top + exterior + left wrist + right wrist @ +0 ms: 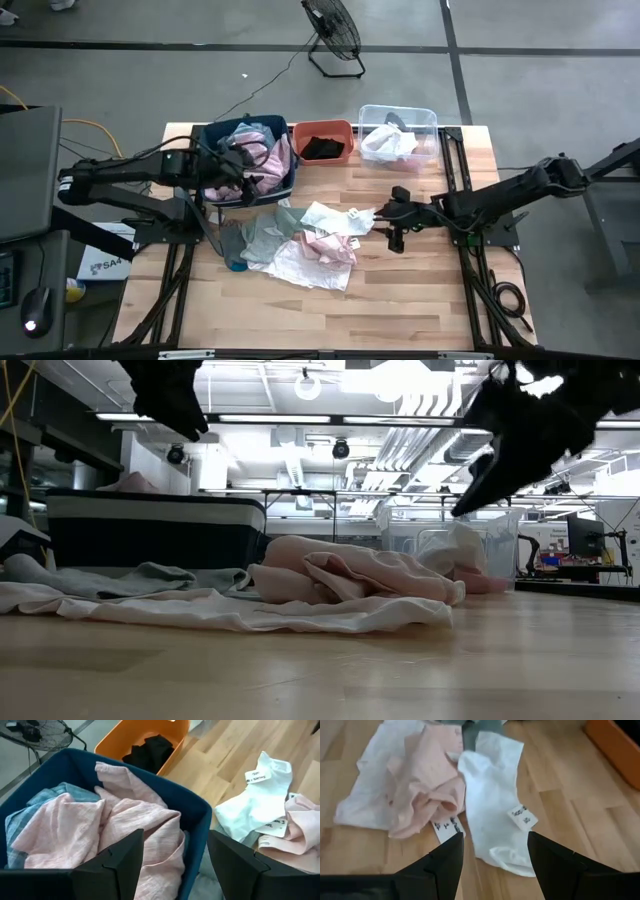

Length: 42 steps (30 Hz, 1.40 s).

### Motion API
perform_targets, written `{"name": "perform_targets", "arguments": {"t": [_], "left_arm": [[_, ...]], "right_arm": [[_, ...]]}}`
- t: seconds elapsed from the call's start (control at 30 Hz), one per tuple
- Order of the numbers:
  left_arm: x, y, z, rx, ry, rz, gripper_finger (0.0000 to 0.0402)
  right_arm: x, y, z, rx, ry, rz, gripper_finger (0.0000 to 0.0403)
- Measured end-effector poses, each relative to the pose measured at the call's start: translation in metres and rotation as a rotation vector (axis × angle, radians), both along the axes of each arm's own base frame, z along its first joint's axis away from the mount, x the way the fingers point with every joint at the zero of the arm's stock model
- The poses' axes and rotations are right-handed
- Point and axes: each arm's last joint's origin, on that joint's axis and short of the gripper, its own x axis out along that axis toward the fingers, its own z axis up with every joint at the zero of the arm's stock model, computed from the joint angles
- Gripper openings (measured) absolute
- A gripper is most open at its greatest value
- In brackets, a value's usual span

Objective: Pick & Place Cloths
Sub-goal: Put the white sock into the orange bin

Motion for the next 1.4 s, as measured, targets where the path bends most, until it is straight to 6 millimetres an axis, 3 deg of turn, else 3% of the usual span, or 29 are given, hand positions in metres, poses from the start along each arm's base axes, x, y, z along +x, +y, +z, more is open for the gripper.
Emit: {"name": "perform_targets", "arguments": {"t": [0.2,0.4,0.6,0.87,1.0,1.23,1.4], "left_arm": [[0.001,-0.01,-0.003,0.022,-0.014,0.029,0.0213],[0.001,-0.016,-0.003,0.033,-0.027,0.032,0.0213],[0.001,-0.017,-0.003,0.035,-0.03,0.039,0.0213],[0.001,-0.017,-0.003,0.032,-0.032,0.042,0.0213],[0.001,-0.017,-0.003,0.028,-0.036,0.047,0.0213],[0.002,-0.017,-0.004,0.023,-0.031,0.051,0.0213],[0.003,-0.017,-0.013,0.024,-0.013,0.053,0.0213]], "right_arm": [[-0.001,0.0,-0.031,-0.092,0.039,0.106,0.0212],[0.012,0.002,-0.053,-0.166,0.079,0.154,0.0212],[0.02,0.0,-0.073,-0.239,0.126,0.112,0.0212],[0.025,-0.008,-0.086,-0.156,0.151,0.011,0.021],[0.026,-0.01,-0.086,-0.095,0.129,-0.009,0.0171],[0.027,-0.012,-0.086,-0.014,0.115,-0.036,0.0018],[0.034,-0.011,-0.07,0.049,0.031,-0.08,0.0005]]}}
